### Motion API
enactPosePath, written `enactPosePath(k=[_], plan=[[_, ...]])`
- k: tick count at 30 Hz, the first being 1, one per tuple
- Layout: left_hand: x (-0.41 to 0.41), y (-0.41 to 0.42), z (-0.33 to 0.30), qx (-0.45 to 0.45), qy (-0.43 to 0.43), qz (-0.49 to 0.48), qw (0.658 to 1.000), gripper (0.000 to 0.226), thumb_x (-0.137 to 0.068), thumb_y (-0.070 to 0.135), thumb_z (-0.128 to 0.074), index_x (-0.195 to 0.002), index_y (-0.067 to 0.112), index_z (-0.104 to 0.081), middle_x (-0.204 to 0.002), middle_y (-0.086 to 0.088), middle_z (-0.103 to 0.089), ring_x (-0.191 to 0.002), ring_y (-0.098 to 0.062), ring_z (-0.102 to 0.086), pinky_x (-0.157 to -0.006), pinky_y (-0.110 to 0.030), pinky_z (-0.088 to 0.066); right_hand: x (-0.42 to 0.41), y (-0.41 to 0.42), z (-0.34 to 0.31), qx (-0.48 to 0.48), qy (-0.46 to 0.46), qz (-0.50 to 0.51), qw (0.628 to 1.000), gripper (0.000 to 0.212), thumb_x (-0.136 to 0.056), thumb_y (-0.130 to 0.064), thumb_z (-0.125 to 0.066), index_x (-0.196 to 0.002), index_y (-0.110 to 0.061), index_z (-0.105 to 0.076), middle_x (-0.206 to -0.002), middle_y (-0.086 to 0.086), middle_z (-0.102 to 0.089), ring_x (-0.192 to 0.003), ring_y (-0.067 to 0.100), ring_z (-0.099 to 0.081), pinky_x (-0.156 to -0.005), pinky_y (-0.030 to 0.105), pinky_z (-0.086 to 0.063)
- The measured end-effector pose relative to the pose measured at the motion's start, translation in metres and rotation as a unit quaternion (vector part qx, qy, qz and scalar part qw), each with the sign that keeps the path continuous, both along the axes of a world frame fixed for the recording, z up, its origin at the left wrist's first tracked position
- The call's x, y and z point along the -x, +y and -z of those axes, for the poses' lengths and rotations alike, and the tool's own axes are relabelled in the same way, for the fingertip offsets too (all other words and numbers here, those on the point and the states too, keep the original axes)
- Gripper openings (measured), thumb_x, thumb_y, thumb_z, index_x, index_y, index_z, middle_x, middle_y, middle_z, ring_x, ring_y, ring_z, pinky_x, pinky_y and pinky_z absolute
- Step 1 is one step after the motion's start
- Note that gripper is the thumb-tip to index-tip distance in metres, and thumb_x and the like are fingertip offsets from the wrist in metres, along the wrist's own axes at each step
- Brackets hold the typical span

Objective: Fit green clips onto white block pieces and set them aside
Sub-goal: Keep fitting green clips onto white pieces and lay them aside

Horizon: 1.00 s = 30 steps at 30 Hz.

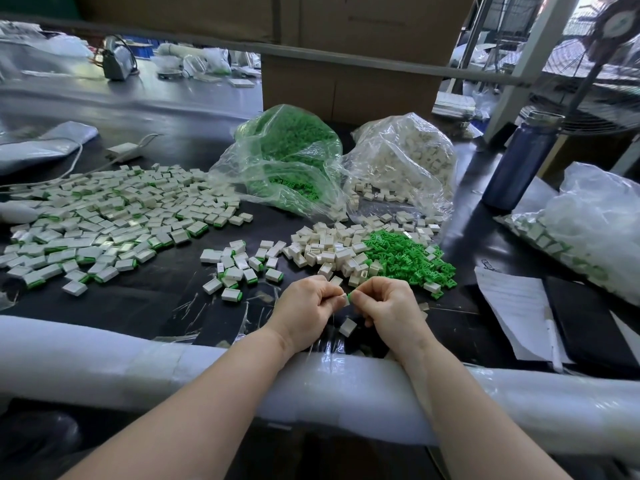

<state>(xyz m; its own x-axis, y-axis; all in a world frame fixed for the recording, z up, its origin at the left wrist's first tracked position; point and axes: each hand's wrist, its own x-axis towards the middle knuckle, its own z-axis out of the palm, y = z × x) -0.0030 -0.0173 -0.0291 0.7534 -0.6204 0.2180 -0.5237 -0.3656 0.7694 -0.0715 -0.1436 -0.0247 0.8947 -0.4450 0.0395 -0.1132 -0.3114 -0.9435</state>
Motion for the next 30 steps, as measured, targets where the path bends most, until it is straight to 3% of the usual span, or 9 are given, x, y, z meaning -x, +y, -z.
enactPosePath(k=[3, 7, 9, 12, 16, 22, 27, 30], plan=[[0.0009, -0.0006, -0.0006, -0.001, -0.019, 0.000, 1.000, 0.014, -0.088, 0.014, -0.062, -0.095, 0.006, -0.072, -0.073, 0.005, -0.051, -0.072, -0.015, -0.051, -0.073, -0.029, -0.044, 0.0001, 0.0004, -0.0008, -0.003, -0.001, 0.002, 1.000, 0.022, -0.085, -0.003, -0.063, -0.065, -0.011, -0.062, -0.054, 0.000, -0.056, -0.043, 0.000, -0.048, -0.044, 0.015, -0.040], [0.0006, -0.0003, -0.0013, -0.006, 0.007, 0.002, 1.000, 0.014, -0.087, 0.014, -0.063, -0.095, 0.008, -0.072, -0.085, -0.006, -0.062, -0.082, -0.020, -0.058, -0.080, -0.032, -0.046, 0.0022, -0.0004, -0.0012, 0.025, -0.001, -0.029, 0.999, 0.020, -0.085, -0.005, -0.064, -0.066, -0.012, -0.062, -0.056, 0.000, -0.058, -0.057, 0.014, -0.056, -0.050, 0.018, -0.042], [-0.0006, -0.0003, -0.0006, -0.006, 0.019, 0.001, 1.000, 0.013, -0.087, 0.014, -0.063, -0.095, 0.009, -0.073, -0.088, -0.007, -0.065, -0.086, -0.021, -0.060, -0.083, -0.033, -0.046, 0.0015, -0.0003, -0.0011, 0.031, -0.003, -0.031, 0.999, 0.020, -0.084, -0.005, -0.064, -0.065, -0.013, -0.063, -0.054, -0.003, -0.057, -0.055, 0.011, -0.055, -0.050, 0.018, -0.041], [-0.0005, -0.0003, -0.0004, 0.027, 0.055, -0.002, 0.998, 0.013, -0.087, 0.014, -0.063, -0.096, 0.009, -0.072, -0.089, -0.005, -0.068, -0.088, -0.021, -0.062, -0.086, -0.033, -0.049, 0.0001, 0.0001, -0.0001, -0.033, -0.034, -0.010, 0.999, 0.019, -0.083, -0.002, -0.065, -0.065, -0.009, -0.063, -0.047, -0.006, -0.056, -0.044, 0.004, -0.050, -0.044, 0.016, -0.041], [0.0017, -0.0013, -0.0024, 0.087, 0.109, 0.001, 0.990, 0.015, -0.087, 0.014, -0.063, -0.098, 0.011, -0.072, -0.092, -0.005, -0.072, -0.091, -0.019, -0.066, -0.088, -0.034, -0.052, 0.0005, -0.0012, 0.0004, -0.122, -0.083, 0.013, 0.989, 0.017, -0.080, -0.002, -0.069, -0.065, -0.009, -0.065, -0.051, -0.001, -0.061, -0.047, 0.008, -0.054, -0.044, 0.018, -0.045], [0.0021, -0.0006, -0.0047, 0.092, 0.129, -0.013, 0.987, 0.013, -0.084, 0.013, -0.064, -0.083, 0.025, -0.068, -0.076, -0.003, -0.065, -0.071, -0.014, -0.058, -0.074, -0.027, -0.050, 0.0022, -0.0014, -0.0001, -0.135, -0.101, -0.028, 0.985, 0.019, -0.076, 0.001, -0.072, -0.062, -0.010, -0.065, -0.052, 0.000, -0.061, -0.045, 0.006, -0.052, -0.043, 0.016, -0.042], [0.0024, -0.0003, -0.0071, 0.104, 0.150, 0.007, 0.983, 0.008, -0.084, 0.006, -0.061, -0.087, 0.009, -0.068, -0.076, -0.006, -0.062, -0.069, -0.015, -0.053, -0.071, -0.034, -0.050, 0.0021, -0.0015, -0.0006, -0.152, -0.101, -0.029, 0.983, 0.013, -0.084, -0.006, -0.065, -0.073, -0.013, -0.066, -0.065, 0.002, -0.064, -0.058, 0.011, -0.058, -0.050, 0.020, -0.047], [0.0032, -0.0011, -0.0092, 0.120, 0.133, 0.027, 0.984, 0.009, -0.085, 0.005, -0.062, -0.084, 0.013, -0.066, -0.087, 0.002, -0.055, -0.070, -0.008, -0.051, -0.067, -0.013, -0.045, 0.0006, -0.0011, -0.0008, -0.133, -0.073, -0.056, 0.987, 0.016, -0.093, -0.017, -0.053, -0.091, -0.006, -0.065, -0.075, 0.004, -0.065, -0.065, 0.010, -0.063, -0.056, 0.018, -0.050]])
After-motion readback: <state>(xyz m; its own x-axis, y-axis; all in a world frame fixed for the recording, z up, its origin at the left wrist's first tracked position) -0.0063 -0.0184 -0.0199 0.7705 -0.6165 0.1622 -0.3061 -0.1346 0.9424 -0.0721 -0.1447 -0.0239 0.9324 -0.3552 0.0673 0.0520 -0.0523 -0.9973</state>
